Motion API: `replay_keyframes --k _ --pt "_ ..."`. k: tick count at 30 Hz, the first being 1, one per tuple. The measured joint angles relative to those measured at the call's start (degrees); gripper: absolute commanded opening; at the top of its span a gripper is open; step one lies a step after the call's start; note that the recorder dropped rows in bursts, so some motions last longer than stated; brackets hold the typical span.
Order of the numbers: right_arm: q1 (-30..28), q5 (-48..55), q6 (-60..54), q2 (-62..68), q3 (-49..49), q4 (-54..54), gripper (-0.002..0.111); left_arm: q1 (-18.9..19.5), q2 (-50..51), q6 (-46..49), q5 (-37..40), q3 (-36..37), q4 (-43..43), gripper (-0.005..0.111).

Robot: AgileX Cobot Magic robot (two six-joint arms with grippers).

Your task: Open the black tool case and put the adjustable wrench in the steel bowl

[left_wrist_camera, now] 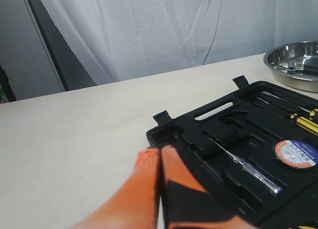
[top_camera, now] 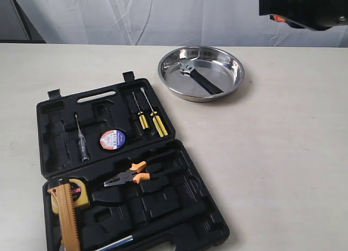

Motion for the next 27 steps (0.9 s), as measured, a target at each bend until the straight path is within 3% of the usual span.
replay_keyframes --k 8,14,19,27 --pt "0.0 34.2 0.4 -14.0 1.2 0.7 -0.001 0.0 0.0 0.0 0.0 0.0 0.0 0.000" --pt "0.1 40.0 1.0 -19.6 1.4 1.4 -0.001 0.0 0.0 0.0 0.0 0.0 0.0 0.000" --pt "0.1 33.8 1.0 -24.1 3.2 3.5 -0.001 0.0 0.0 0.0 0.0 0.0 0.0 0.000" --pt "0.1 1.6 0.5 -41.7 25.5 1.1 -0.001 0.0 0.0 0.0 0.0 0.0 0.0 0.000"
